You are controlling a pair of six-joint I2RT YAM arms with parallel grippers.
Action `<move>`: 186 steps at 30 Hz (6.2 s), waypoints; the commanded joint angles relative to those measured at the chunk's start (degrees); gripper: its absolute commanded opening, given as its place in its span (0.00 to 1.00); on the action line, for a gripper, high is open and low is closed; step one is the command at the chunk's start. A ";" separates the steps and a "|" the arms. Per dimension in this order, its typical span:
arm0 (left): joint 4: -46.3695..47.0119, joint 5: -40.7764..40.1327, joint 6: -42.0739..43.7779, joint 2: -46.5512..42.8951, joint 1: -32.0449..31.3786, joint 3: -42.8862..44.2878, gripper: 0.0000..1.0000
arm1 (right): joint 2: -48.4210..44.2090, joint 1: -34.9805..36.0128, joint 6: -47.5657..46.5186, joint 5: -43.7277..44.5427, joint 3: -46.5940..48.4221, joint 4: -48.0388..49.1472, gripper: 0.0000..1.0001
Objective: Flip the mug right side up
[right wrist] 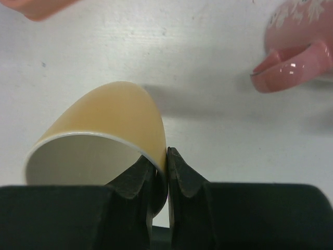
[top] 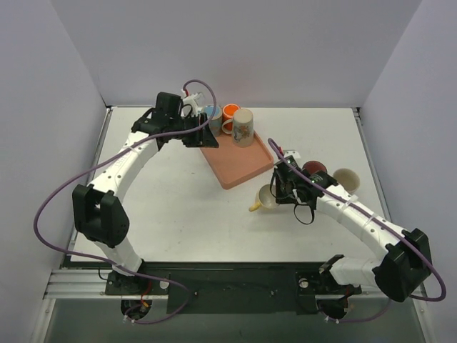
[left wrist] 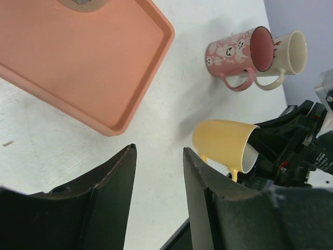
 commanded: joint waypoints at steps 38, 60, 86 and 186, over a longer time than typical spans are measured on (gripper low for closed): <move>3.35 8.24 64.11 45.11 0.32 48.37 0.70 | 3.44 -4.88 -11.71 2.10 8.39 -16.43 0.43; -9.05 18.26 73.17 35.62 -0.12 37.21 0.66 | 3.44 -5.05 -14.44 5.54 8.04 -17.14 0.43; 7.21 1.21 59.63 45.90 -2.23 40.90 0.38 | 2.65 -4.88 -14.09 4.66 8.56 -16.43 0.43; 38.70 24.51 -39.62 -0.77 -3.28 -10.79 0.48 | -16.07 -19.03 -13.65 -14.42 5.84 18.82 0.00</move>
